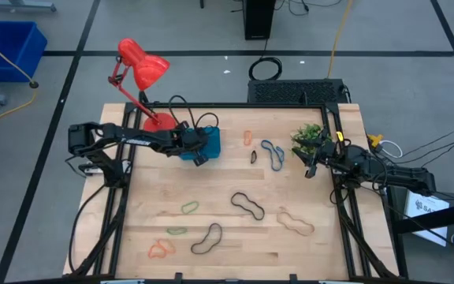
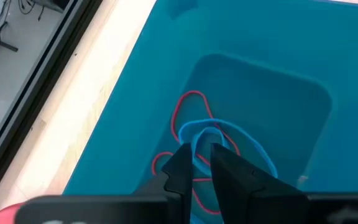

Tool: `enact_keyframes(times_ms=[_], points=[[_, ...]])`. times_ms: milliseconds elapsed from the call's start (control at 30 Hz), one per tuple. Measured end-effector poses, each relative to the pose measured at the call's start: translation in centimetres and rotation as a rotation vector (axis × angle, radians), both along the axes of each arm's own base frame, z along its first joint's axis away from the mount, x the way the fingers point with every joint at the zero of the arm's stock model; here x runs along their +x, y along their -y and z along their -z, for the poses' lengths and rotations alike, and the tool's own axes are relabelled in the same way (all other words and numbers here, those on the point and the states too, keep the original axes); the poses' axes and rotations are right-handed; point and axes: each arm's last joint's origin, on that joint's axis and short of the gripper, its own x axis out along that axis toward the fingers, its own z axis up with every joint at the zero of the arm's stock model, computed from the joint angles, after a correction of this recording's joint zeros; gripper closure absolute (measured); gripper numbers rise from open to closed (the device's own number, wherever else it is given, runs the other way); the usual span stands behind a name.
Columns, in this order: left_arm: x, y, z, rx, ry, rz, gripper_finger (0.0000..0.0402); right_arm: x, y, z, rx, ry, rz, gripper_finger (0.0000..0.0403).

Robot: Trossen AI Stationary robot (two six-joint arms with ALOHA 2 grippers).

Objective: Pick and place rubber bands into bin
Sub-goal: Put the green rubber band into the blue bin

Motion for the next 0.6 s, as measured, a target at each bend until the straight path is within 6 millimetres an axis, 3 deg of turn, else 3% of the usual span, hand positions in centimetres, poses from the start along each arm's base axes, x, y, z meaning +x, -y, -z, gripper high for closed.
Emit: enact_keyframes(times_ms=[367,600], points=[[0.0,0.0,0.0,0.005,-0.005,0.011,0.0335,0.0,0.0,0.0,0.0,0.0,0.0,0.0234],[-0.4,1.0,-2.2,0.023,0.064,0.042,0.0334,0.0,0.0,0.0,0.0,0.002,0.0,0.0234]])
